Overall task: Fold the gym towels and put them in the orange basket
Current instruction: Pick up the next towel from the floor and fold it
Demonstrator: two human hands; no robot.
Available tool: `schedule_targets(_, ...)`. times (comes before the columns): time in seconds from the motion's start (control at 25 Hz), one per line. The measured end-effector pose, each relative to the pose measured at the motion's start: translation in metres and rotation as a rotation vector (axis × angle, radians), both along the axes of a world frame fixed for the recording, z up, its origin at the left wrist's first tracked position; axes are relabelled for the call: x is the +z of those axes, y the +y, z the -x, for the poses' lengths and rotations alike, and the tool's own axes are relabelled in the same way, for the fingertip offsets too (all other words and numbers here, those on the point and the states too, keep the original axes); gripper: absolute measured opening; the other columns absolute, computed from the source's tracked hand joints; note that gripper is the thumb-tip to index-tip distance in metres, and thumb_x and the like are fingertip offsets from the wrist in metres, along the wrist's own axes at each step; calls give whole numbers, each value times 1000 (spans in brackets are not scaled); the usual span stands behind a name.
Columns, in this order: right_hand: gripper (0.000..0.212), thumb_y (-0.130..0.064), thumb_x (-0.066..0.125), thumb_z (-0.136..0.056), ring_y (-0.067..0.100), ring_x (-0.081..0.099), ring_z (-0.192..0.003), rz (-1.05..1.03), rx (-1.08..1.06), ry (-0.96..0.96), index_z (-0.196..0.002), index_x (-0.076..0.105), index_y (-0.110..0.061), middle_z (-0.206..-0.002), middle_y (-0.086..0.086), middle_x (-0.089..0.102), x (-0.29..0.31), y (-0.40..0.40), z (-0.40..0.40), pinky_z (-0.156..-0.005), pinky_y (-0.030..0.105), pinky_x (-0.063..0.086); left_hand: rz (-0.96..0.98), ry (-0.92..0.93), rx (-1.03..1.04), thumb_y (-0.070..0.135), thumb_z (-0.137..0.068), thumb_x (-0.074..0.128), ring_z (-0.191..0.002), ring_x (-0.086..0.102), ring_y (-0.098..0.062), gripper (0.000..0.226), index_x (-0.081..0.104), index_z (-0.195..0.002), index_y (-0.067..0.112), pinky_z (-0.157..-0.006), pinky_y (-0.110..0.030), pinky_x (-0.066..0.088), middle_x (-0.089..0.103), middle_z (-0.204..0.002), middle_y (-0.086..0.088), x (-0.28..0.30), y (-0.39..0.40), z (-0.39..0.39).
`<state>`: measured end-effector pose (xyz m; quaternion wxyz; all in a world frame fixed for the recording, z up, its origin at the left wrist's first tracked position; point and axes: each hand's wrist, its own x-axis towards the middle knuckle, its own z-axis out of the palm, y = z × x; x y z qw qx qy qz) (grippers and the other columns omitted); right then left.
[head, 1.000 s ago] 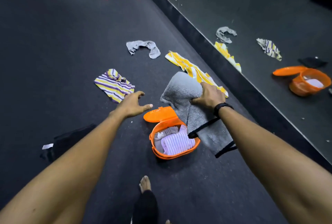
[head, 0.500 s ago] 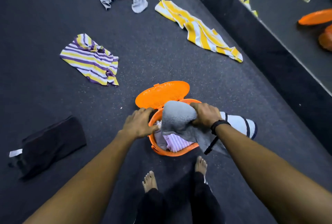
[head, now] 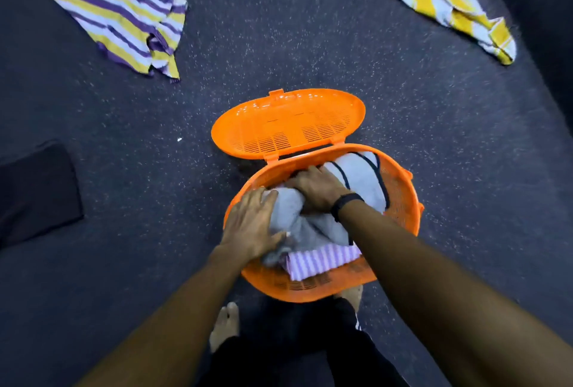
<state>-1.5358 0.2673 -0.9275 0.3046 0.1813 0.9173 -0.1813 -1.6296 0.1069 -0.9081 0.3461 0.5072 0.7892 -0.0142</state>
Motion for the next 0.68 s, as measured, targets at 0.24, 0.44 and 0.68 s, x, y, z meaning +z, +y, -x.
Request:
schedule_targets(0.24,105,-79,51,-72,38,0,-147,-116,-146,-16,-153,0,-36,-162,7,-7,-60,24,-82,-111,67,9,127,80,28,70,-80,52,-145,-21,-34,113,-19,-150,18,-115,-49,-13,-24,-156,-17,-72,14,-26)
schedule_targets(0.44,123,-93,47,-56,39,0,-147,-65,-210,-49,-149,-14,-42,-162,7,-9,-113,26,-98,-108,71,12,147,216,-87,78,-50,70,-145,13,-43,141,3,-151,6,-115,-59,8,14,-155,-28,-135,14,-39)
schedule_targets(0.68,113,-88,49,-63,38,10,-146,-73,-245,-94,-149,-9,-45,-162,5,0,-162,36,-84,-109,69,15,188,247,-118,76,-64,63,-146,-5,-40,132,-8,-152,8,-113,-52,-16,-5,-157,-25,-188,33,-34)
